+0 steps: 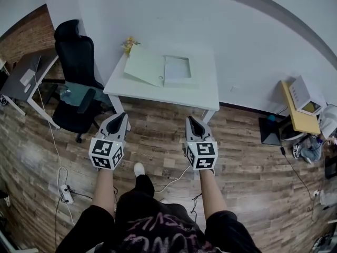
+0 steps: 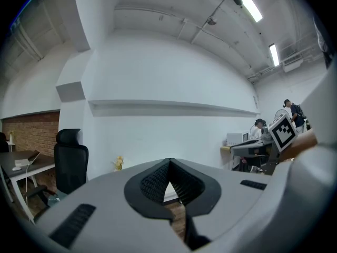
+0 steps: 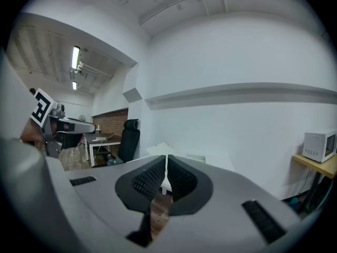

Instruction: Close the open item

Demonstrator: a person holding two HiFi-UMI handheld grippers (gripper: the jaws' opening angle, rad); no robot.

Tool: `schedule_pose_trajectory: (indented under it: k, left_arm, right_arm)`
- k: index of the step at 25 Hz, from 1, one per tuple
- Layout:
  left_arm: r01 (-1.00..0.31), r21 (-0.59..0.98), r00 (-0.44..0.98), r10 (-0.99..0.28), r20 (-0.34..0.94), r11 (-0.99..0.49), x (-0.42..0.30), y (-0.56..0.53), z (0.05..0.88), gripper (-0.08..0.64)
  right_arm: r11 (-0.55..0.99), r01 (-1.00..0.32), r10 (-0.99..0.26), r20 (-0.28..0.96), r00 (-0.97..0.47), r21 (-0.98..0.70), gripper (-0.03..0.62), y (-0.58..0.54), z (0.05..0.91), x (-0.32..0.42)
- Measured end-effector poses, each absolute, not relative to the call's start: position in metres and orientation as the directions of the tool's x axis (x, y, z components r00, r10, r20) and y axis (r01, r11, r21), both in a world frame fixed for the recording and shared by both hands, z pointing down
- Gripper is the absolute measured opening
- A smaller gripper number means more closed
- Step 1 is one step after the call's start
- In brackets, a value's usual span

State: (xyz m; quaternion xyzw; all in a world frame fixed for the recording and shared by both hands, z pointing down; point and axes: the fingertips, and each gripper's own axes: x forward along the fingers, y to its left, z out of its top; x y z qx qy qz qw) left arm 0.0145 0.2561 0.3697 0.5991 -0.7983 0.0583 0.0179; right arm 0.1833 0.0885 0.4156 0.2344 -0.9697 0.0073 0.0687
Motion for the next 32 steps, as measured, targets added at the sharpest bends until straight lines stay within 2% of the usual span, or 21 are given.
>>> schedule_pose_trajectory:
  k: [21, 32]
  left_arm:
    - [-0.982, -0.012, -0.189, -0.974, 0.125, 0.189, -0.198, 0.138, 0.383, 0.011]
    - [-0.989, 0.029, -0.137, -0.979, 0.149, 0.143, -0.243, 0.102, 0.400, 0.011]
  right_arm:
    - [0.840, -0.542, -0.536, 0.189, -0.823, 0.023, 0.026, -0.017, 0.419, -0.014]
    - [0.807, -0.589, -0.585, 0.195, -0.787, 0.040, 0.028, -0.050, 0.415, -0.051]
